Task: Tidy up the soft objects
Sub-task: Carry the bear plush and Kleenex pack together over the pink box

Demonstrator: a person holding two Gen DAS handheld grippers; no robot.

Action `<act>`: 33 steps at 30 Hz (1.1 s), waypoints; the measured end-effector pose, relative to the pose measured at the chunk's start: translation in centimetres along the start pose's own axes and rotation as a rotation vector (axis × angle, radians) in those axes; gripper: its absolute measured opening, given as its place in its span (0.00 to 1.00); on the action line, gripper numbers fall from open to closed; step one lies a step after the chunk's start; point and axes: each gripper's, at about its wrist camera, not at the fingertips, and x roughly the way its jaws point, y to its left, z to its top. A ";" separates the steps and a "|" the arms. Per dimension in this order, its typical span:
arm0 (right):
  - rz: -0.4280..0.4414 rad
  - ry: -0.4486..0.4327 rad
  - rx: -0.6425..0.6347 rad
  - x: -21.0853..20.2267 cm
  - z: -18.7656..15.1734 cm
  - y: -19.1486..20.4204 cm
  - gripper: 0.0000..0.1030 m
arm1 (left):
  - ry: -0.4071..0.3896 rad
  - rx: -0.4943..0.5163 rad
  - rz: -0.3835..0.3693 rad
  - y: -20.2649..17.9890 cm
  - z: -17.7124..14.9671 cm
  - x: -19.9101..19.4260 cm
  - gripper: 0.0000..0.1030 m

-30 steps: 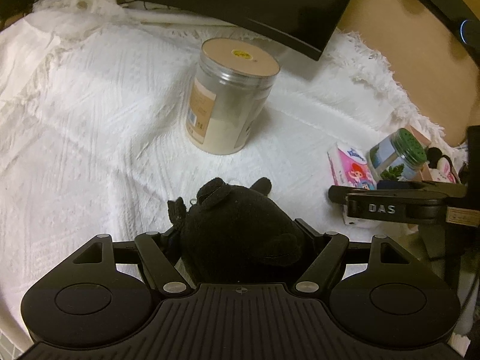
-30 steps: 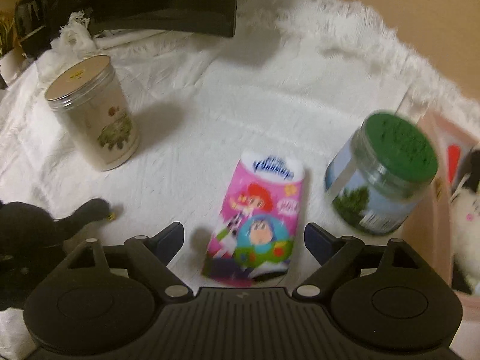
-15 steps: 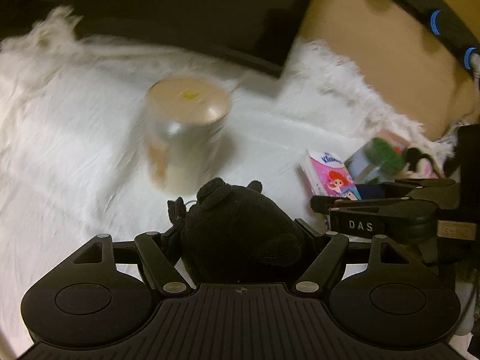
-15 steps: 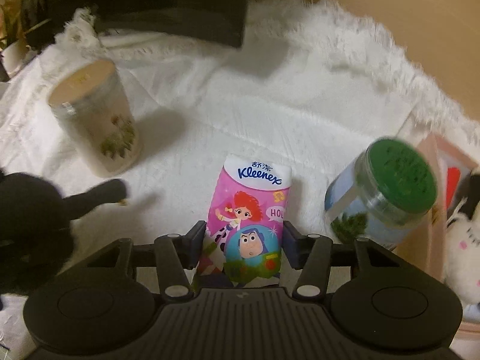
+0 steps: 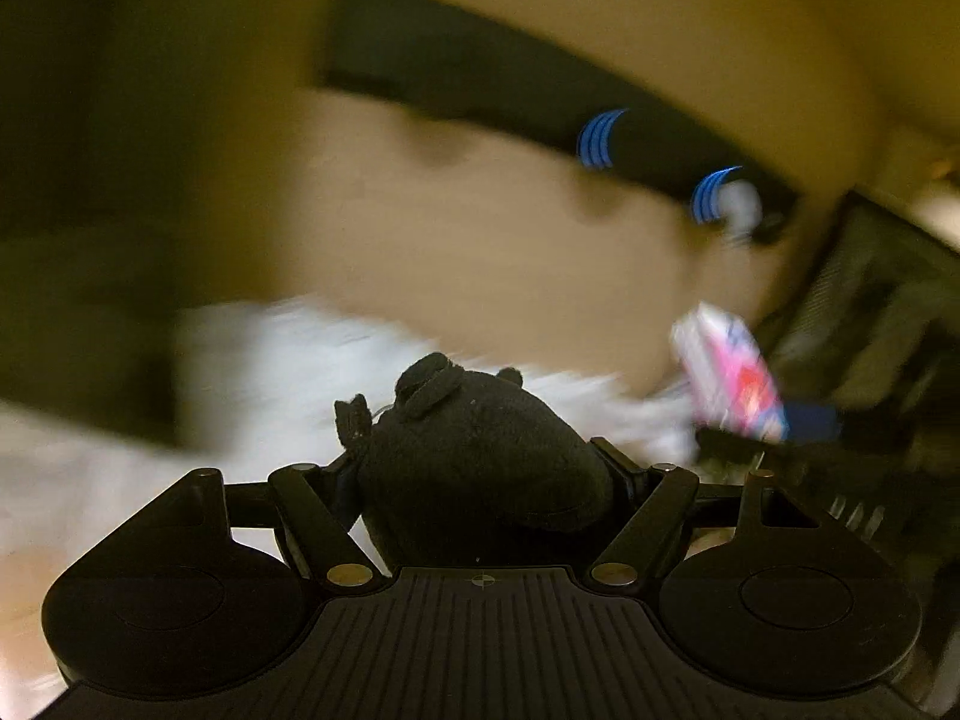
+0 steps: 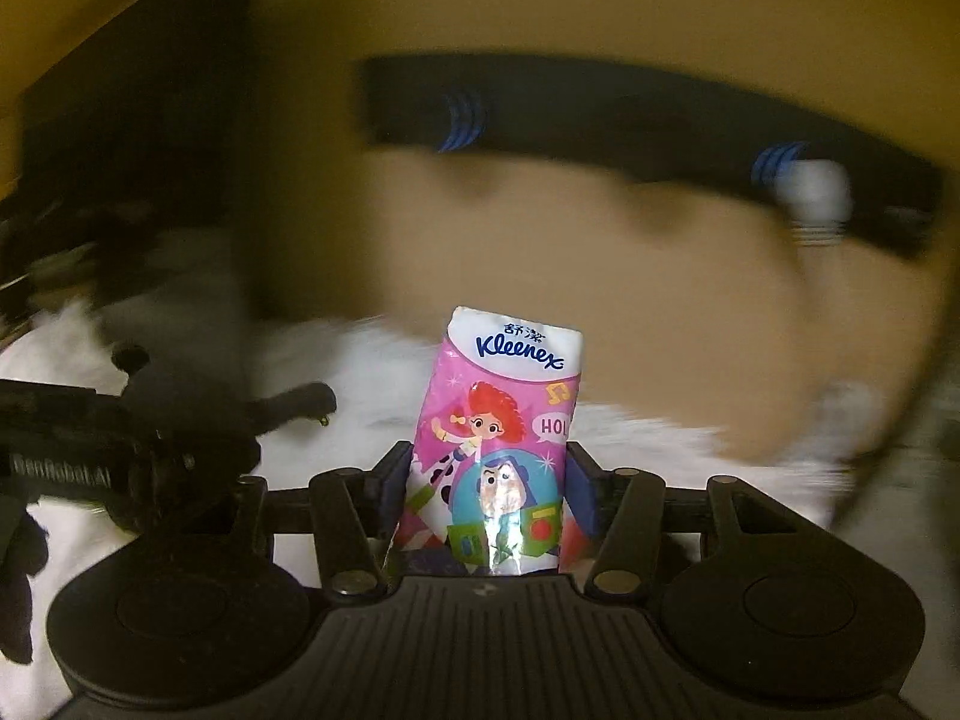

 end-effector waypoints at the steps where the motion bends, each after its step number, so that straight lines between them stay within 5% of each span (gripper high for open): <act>1: -0.043 -0.007 0.014 -0.5 -0.3 -1.5 0.51 | -0.005 -0.015 -0.060 -0.8 0.6 1.3 0.78; 5: -0.151 0.053 0.095 -0.8 -2.3 -6.8 0.51 | 0.053 -0.081 -0.259 -3.3 0.8 8.7 0.80; 9: -0.168 0.153 0.211 0.8 -5.0 -10.5 0.51 | 0.244 0.004 -0.106 -5.3 -3.1 16.6 0.76; 11: -0.158 0.194 0.255 1.6 -6.5 -11.8 0.51 | 0.273 0.047 -0.071 -5.6 -4.6 18.1 0.78; 23: -0.061 0.249 0.279 8.9 -8.6 -12.8 0.57 | 0.260 0.049 -0.122 -4.7 -2.9 14.7 0.77; 26: -0.002 0.266 0.298 9.6 -8.8 -12.6 0.61 | 0.270 0.070 -0.096 -4.8 -2.8 14.2 0.62; 30: -0.001 0.220 0.367 8.2 -9.2 -13.5 0.60 | 0.274 0.036 -0.084 -4.3 -2.8 15.0 0.59; 33: -0.086 0.247 0.349 8.1 -9.3 -13.9 0.38 | 0.273 -0.026 -0.074 -3.4 -2.9 16.6 0.58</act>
